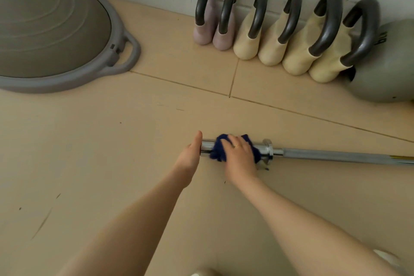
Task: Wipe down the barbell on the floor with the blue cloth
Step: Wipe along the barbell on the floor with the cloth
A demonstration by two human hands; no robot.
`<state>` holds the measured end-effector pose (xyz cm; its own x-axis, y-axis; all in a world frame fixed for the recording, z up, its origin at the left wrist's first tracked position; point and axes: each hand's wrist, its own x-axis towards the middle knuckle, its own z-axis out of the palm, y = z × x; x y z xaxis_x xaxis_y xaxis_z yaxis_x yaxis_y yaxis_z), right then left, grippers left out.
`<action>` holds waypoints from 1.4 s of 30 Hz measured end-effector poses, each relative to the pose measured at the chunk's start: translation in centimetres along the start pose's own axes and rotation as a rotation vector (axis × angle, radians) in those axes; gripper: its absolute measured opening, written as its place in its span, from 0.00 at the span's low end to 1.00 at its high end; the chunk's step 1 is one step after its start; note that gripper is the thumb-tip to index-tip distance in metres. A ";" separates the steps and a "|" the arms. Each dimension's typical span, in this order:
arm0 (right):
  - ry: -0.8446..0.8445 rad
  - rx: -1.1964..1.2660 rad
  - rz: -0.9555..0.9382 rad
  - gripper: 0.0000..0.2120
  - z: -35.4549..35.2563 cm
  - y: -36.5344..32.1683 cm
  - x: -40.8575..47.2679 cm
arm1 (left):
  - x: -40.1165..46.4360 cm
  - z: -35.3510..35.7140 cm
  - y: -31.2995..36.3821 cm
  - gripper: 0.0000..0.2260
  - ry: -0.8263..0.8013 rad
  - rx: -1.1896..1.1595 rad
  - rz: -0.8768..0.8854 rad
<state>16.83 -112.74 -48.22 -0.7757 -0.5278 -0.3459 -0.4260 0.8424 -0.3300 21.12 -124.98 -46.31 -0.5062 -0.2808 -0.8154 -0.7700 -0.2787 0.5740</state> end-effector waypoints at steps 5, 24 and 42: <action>-0.135 -0.018 -0.137 0.26 0.3 -2.5 0.6 | 0.5 -0.5 -0.7 0.20 -0.062 -0.068 0.025; -0.140 -0.010 0.252 0.17 -1.2 0.8 6.0 | 1.2 -1.2 -2.0 0.30 -0.071 -0.186 0.009; -0.387 0.192 0.273 0.10 -2.8 3.1 6.9 | 1.0 0.0 -2.3 0.15 0.087 0.010 0.063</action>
<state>8.89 -113.51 -49.19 -0.6017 -0.3237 -0.7302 -0.1107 0.9392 -0.3251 22.39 -124.58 -48.46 -0.5182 -0.3759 -0.7682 -0.7421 -0.2488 0.6224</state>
